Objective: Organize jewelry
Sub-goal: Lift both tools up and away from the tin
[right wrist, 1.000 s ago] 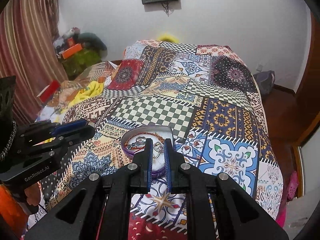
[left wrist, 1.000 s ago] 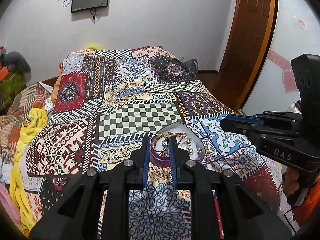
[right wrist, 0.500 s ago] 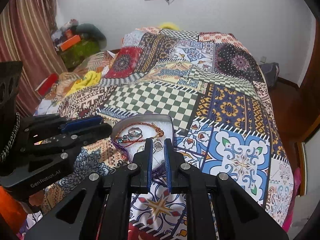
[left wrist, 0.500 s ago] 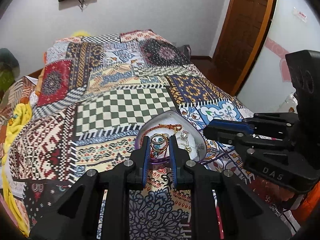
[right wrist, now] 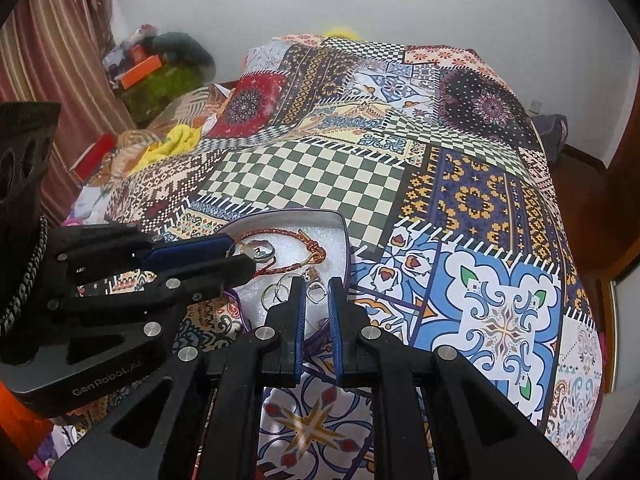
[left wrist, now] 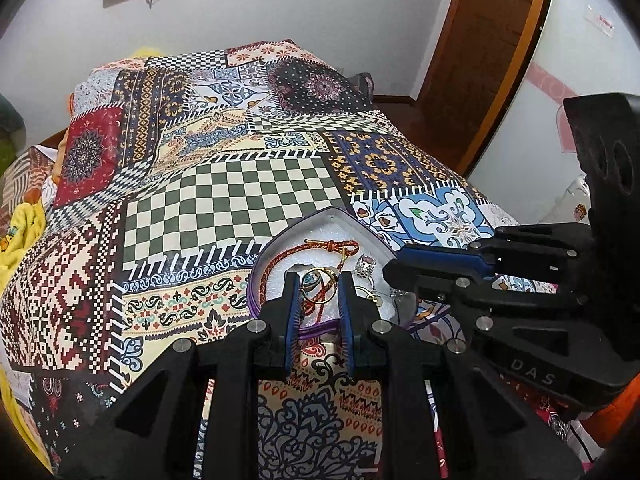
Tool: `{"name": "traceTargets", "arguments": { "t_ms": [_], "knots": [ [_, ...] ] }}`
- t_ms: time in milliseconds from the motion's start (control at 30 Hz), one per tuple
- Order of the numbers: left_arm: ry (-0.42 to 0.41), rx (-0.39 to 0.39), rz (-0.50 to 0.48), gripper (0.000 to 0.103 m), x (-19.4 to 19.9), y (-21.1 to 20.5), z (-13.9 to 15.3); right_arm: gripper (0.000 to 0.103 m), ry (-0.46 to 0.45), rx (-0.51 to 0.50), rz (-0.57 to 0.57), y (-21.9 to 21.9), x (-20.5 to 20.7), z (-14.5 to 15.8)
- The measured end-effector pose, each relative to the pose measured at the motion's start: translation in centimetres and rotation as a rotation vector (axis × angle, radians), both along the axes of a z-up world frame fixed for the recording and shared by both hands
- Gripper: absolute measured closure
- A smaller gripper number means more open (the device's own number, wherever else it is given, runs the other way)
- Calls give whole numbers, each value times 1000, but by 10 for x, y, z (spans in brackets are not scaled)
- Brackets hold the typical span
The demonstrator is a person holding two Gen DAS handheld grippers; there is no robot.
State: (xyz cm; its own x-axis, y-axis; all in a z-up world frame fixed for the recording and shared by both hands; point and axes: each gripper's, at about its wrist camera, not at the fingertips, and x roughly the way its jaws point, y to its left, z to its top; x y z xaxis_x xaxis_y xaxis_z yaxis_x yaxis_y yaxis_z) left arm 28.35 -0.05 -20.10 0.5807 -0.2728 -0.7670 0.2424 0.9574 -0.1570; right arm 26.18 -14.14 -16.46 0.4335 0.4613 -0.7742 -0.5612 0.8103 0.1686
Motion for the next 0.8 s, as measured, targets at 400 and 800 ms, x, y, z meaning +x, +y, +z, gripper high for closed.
{"name": "traceTargets", "arguments": {
  "t_ms": [400, 800],
  "knots": [
    [-1, -24, 4, 86, 0, 4, 1, 93, -3, -12, 11, 4, 2, -3],
    [-12, -35, 37, 86, -7, 13, 13, 85, -1, -23, 1, 6, -2, 0]
  ]
}}
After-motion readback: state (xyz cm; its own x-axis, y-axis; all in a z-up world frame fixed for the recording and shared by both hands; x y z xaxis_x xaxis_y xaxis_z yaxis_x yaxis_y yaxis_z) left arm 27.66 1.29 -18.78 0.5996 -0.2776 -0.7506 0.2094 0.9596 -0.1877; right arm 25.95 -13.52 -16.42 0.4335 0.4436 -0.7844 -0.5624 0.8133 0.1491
